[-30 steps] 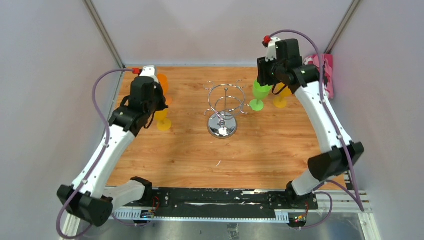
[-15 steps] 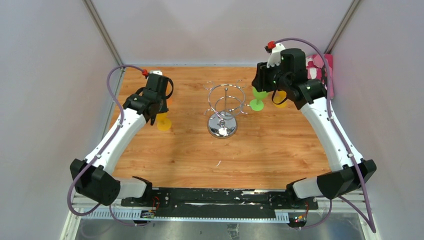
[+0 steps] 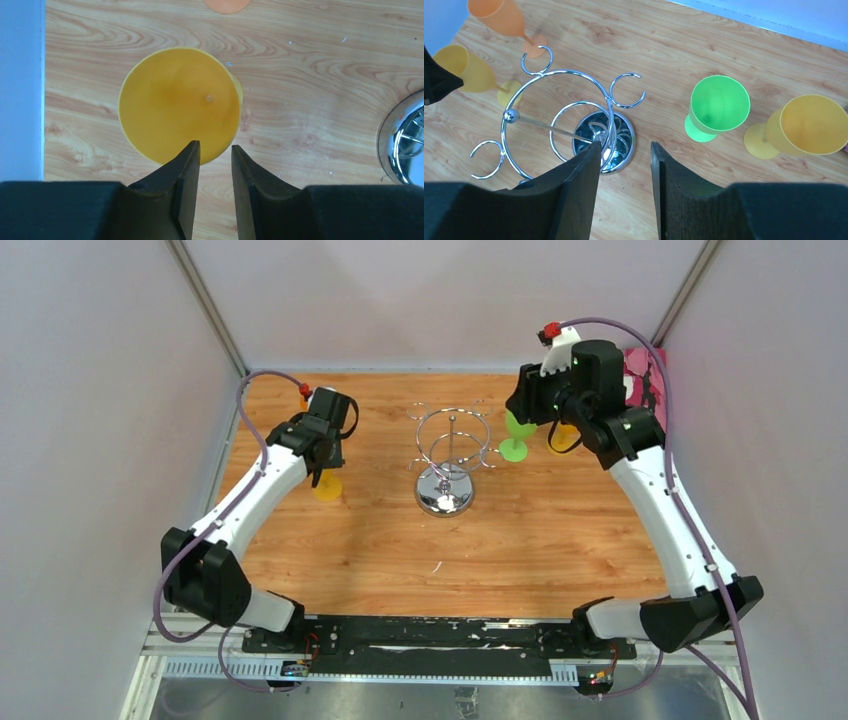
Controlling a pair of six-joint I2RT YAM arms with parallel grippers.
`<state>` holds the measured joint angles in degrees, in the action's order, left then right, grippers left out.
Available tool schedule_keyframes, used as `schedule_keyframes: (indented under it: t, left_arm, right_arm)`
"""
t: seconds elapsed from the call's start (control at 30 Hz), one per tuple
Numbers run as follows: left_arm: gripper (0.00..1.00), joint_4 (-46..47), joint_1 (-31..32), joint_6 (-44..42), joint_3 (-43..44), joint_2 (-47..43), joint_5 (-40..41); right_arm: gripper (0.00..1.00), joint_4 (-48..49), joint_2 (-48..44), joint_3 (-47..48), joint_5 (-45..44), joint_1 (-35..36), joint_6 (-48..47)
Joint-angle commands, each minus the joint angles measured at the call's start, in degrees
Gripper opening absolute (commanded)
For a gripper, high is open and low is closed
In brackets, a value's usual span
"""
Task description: Take the wine glass off the wine glass rack
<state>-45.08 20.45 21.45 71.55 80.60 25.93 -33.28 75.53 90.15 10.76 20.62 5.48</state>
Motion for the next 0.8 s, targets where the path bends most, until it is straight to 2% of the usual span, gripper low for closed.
schedule_keyframes:
  t: [0.0,0.2,0.3,0.57,0.77]
  left_arm:
    - [0.33,2.5,0.4,0.2,-0.5,2.6,0.1]
    - [0.08,3.2,0.4,-0.2,-0.5,5.9,-1.3]
    - [0.01,3.2,0.4,-0.5,0.1,6.7,-1.7]
    - [0.0,2.9,0.4,-1.0,4.2,5.9,-8.9]
    - [0.0,2.9,0.4,-0.9,10.5,7.3,-13.6]
  right_arm:
    - [0.45,1.4,-2.2,-1.2,0.5,0.9,0.7]
    - [0.45,2.4,-3.6,-2.5,-0.5,0.8,0.6]
    - [0.45,2.8,-3.9,-3.1,-0.6,0.8,0.7]
    - [0.45,3.3,-4.3,-3.7,-1.3,0.8,0.7]
    - [0.45,3.6,-4.5,-3.9,-0.8,0.9,0.8]
